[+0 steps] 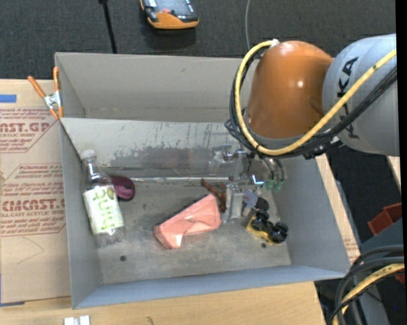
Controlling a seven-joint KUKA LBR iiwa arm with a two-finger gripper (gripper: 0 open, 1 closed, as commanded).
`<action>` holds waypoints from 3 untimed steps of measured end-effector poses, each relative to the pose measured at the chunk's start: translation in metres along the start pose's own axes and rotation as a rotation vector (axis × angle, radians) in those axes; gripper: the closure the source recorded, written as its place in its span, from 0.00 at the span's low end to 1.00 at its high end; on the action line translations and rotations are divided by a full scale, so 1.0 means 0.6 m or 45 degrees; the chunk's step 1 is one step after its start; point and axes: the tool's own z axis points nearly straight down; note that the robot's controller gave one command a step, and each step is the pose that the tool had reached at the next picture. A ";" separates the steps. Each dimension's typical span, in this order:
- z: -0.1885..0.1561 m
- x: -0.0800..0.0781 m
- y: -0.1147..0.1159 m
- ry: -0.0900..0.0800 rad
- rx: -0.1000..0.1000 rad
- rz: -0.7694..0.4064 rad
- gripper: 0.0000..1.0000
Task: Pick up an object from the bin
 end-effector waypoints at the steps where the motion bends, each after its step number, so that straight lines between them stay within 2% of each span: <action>1: -0.008 -0.002 0.000 -0.011 -0.001 0.001 0.00; 2: 0.071 -0.029 0.005 -0.021 -0.002 0.022 0.00; 3: 0.139 0.041 -0.013 -0.009 -0.001 0.085 0.00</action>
Offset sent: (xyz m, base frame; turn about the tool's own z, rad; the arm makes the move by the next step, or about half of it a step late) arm 0.0393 0.0084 -0.1369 0.0487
